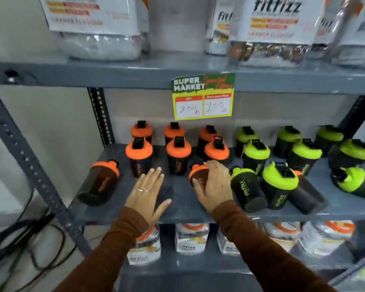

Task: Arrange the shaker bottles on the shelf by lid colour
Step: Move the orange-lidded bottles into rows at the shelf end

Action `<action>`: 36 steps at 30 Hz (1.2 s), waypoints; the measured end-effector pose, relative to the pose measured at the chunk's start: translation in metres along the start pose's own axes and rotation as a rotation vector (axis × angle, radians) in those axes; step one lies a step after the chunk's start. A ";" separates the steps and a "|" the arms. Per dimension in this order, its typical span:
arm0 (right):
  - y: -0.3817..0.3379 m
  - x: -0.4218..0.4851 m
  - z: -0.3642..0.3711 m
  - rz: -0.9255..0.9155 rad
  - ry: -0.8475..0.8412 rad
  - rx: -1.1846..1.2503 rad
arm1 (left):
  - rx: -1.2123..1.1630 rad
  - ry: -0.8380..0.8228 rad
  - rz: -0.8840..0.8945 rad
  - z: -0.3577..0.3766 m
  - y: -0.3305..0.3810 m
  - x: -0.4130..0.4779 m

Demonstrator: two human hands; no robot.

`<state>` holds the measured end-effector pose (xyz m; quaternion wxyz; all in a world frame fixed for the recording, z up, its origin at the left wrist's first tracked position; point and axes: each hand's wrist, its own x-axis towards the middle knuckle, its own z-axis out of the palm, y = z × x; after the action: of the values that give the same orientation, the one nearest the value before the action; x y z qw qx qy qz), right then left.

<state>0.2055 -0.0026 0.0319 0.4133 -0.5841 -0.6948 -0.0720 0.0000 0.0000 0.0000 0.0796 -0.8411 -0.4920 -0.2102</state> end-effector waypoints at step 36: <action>0.007 -0.018 0.076 0.490 -0.141 0.581 | 0.102 -0.440 -0.223 0.047 -0.015 -0.017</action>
<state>0.1737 0.0303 -0.0318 0.5177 -0.5951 -0.5526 0.2691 -0.0073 0.0098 -0.0506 -0.0106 -0.8021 -0.5971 -0.0046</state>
